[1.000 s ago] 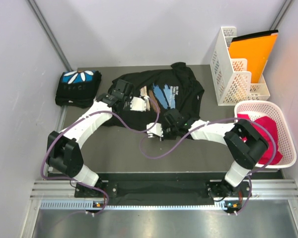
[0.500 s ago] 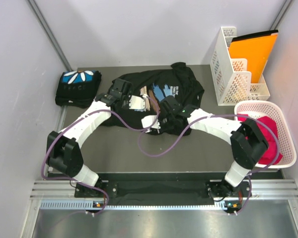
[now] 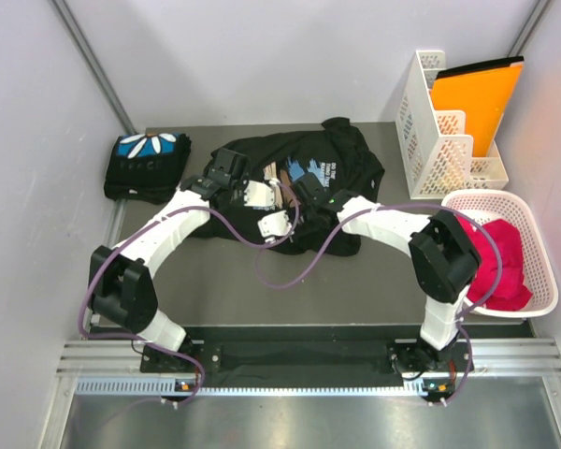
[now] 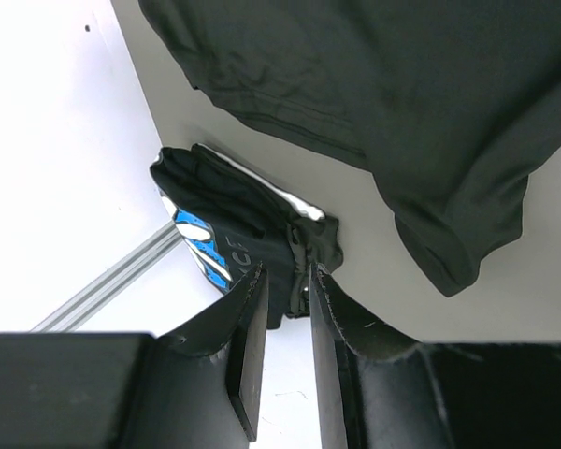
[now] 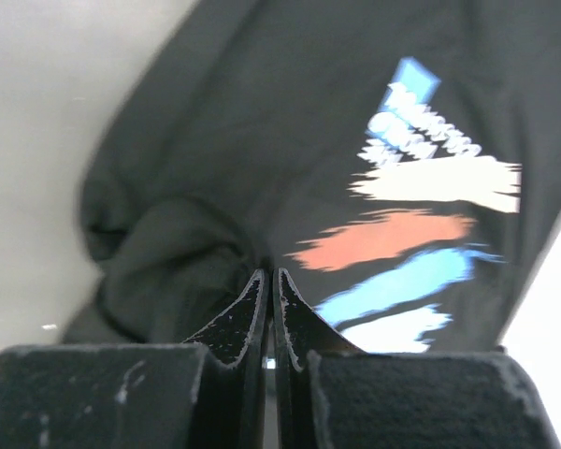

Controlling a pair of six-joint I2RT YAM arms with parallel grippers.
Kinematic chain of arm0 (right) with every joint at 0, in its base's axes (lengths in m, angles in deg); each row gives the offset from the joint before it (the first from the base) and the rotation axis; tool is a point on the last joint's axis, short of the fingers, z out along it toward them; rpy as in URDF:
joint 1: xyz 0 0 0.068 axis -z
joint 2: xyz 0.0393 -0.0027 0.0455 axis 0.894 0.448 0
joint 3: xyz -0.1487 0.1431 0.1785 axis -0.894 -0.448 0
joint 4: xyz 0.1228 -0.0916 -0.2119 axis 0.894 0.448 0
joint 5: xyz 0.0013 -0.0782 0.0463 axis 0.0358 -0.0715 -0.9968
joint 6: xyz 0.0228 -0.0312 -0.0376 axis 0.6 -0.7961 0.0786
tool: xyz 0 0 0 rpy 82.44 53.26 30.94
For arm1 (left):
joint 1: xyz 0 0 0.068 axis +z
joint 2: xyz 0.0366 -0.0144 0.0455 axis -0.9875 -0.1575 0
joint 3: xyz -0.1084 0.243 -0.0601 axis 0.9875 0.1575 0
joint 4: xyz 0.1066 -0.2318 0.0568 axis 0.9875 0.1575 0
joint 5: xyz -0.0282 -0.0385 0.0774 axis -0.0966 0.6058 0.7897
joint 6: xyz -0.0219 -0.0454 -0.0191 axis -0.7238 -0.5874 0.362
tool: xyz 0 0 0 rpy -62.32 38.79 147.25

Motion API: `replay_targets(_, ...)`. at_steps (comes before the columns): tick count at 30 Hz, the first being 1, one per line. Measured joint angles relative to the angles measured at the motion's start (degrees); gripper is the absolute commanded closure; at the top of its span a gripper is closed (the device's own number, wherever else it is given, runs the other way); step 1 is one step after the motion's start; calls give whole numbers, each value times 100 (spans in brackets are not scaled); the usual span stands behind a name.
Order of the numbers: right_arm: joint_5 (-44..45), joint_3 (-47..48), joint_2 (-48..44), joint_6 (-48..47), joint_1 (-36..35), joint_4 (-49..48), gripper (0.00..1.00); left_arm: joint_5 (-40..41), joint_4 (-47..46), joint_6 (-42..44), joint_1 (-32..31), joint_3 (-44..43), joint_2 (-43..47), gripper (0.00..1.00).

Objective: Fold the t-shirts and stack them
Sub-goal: Flatten the tshirt out

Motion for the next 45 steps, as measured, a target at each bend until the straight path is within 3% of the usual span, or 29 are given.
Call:
replay_targets(6, 131, 188, 20, -299, 4, -341, 99, -26, -9, -46, 0, 9, -9, 70)
replay_targets(9, 186, 190, 28, -470, 9, -507, 92, -44, -17, -63, 0, 22, -9, 70)
replay_targets(10, 195, 190, 37, -516, 11, -544, 80, -44, -20, -66, 0, 24, -11, 70)
replay_targets(13, 216, 190, 70, -636, 24, -640, 60, -46, -22, -81, 0, 26, -11, 70)
replay_targets(24, 664, -227, 155, -522, 166, -1556, 58, -76, -179, -144, 15, -31, -227, 70)
replay_targets(33, 13, -247, -433, -461, 1073, 280, 52, -90, -170, -105, 15, -125, -350, 70)
replay_targets(39, -389, -227, -444, -555, 1040, 1233, 51, -90, -157, -101, 7, -310, -479, 70)
replay_targets(45, -393, -243, -387, -728, 1040, 1412, 51, -85, -146, -101, -11, -352, -503, 70)
